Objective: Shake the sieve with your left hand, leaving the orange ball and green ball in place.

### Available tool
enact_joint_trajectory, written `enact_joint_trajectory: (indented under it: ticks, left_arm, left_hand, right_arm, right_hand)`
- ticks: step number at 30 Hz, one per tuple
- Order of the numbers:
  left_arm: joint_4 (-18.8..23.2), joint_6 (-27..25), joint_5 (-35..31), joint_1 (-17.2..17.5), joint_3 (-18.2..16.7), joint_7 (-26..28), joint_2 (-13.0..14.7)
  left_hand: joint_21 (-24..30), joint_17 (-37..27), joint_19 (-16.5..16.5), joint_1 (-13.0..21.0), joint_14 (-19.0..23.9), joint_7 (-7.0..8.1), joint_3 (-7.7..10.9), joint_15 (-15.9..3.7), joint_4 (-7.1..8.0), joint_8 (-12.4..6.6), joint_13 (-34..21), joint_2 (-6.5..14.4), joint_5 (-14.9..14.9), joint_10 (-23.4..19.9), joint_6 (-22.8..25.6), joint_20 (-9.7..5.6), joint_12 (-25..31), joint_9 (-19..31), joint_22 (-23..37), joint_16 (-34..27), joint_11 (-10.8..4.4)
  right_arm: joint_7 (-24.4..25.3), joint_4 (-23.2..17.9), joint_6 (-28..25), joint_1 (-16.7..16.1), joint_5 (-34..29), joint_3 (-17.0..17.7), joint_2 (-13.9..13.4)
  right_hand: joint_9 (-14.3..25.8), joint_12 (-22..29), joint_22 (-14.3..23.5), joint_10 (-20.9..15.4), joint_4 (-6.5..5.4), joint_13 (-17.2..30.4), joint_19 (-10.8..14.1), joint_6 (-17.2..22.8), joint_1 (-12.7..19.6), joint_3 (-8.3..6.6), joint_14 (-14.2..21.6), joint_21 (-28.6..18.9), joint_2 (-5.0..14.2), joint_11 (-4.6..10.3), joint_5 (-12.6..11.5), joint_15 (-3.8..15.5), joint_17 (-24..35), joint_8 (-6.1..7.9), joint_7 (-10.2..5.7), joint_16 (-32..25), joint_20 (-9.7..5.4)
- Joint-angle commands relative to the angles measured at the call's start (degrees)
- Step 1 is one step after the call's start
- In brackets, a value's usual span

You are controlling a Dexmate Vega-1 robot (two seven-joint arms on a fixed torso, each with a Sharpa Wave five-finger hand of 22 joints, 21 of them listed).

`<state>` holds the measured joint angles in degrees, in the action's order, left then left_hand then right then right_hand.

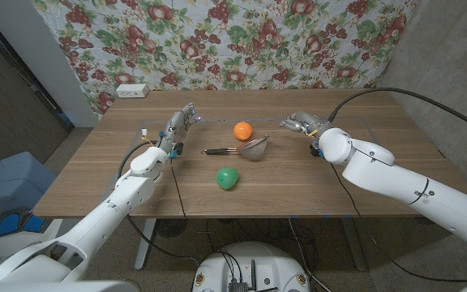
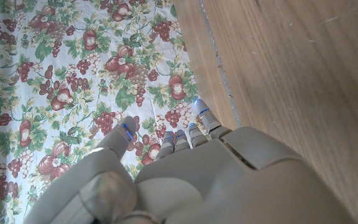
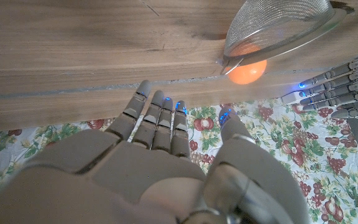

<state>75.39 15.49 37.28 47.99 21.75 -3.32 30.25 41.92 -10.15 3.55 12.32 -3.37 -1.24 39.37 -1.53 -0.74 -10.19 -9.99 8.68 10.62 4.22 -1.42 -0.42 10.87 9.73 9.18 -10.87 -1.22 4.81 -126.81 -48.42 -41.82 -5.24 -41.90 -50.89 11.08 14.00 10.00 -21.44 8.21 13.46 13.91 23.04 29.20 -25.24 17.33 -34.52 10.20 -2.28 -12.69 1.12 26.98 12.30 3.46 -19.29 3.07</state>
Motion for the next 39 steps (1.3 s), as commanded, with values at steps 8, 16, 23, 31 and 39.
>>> enact_joint_trajectory:
  ticks: [8, 16, 23, 31, 39]
  left_arm:
    - [1.6, -0.4, 0.0, 1.0, -0.2, 0.7, 0.5]
    - [2.2, -0.4, -0.1, 1.5, -0.3, 1.2, 0.7]
    - [2.8, -0.6, -0.1, 1.9, -0.3, 1.4, 0.9]
    - [3.2, -0.7, -0.1, 2.1, -0.4, 1.5, 1.1]
    - [3.2, -0.8, 0.0, 2.2, -0.4, 1.6, 1.0]
  left_hand:
    - [-0.4, -0.2, -0.1, -0.4, 0.0, -0.31, 0.08, 0.11, -0.28, -0.2, -0.2, 2.0, 0.1, 0.1, 0.1, 0.14, 0.2, 0.2, 0.3, -0.4, 0.45]
    - [-0.7, -0.2, -0.2, -0.4, 0.0, -0.32, 0.08, 0.12, -0.31, -0.19, -0.2, 2.0, 0.1, 0.1, 0.1, 0.12, 0.2, 0.2, 0.3, -0.4, 0.47]
    - [-0.9, -0.1, -0.3, -0.4, 0.0, -0.35, 0.08, 0.12, -0.35, -0.2, -0.2, 2.0, 0.1, 0.1, 0.1, 0.09, 0.2, 0.2, 0.3, -0.4, 0.4]
    - [-1.1, -0.1, -0.4, -0.4, -0.1, -0.38, 0.09, 0.23, -0.4, -0.16, -0.2, 2.0, 0.1, 0.2, 0.0, 0.04, 0.2, 0.2, 0.3, -0.4, 0.45]
    - [-1.4, -0.1, -0.4, -0.3, 0.0, -0.41, 0.13, 0.23, -0.56, -0.14, -0.2, 2.0, 0.1, 0.2, -0.1, 0.11, 0.1, 0.2, 0.4, -0.3, 0.46]
  right_arm:
    - [-2.5, -0.4, -3.2, 2.5, -3.2, -3.5, 0.6]
    - [-3.6, -0.4, -3.3, 3.1, -3.9, -4.4, 0.5]
    - [-4.1, -0.7, -4.9, 4.2, -5.9, -6.1, 0.9]
    - [-5.9, -0.6, -6.2, 6.0, -7.7, -8.2, 1.4]
    - [-7.5, 0.3, -8.5, 8.3, -10.3, -10.9, 2.6]
  right_hand:
    - [0.1, 0.4, 0.2, -1.0, 0.65, 0.4, 1.0, 1.0, 1.7, -0.74, 0.7, 0.2, -0.1, 1.16, -0.3, 0.76, 0.4, 0.4, -0.99, -0.7, -0.51]
    - [0.2, 0.9, 0.2, -2.2, 0.94, 0.7, 1.5, 2.2, 2.6, -0.88, 1.9, 0.2, -0.4, 1.33, -0.2, 0.69, 0.6, 0.73, -0.87, -1.5, -0.56]
    - [0.3, 2.0, 0.3, -4.8, 0.52, 1.3, 2.3, 4.6, 2.2, 0.35, 4.4, 0.2, -1.7, 1.06, 0.8, 0.48, 1.2, 1.39, -0.49, -3.0, -0.43]
    - [0.5, 2.9, 0.3, -7.1, 0.73, 2.0, 2.8, 7.1, 2.7, 0.84, 5.9, 0.3, -1.95, 1.31, 1.4, 1.17, 1.8, 2.18, -0.49, -4.2, -0.64]
    - [0.6, 3.5, 0.3, -8.3, 1.08, 2.6, 3.4, 8.2, 3.4, 1.22, 6.4, 0.3, -2.47, 1.44, 1.7, 1.54, 2.2, 2.49, -0.82, -4.8, -0.82]
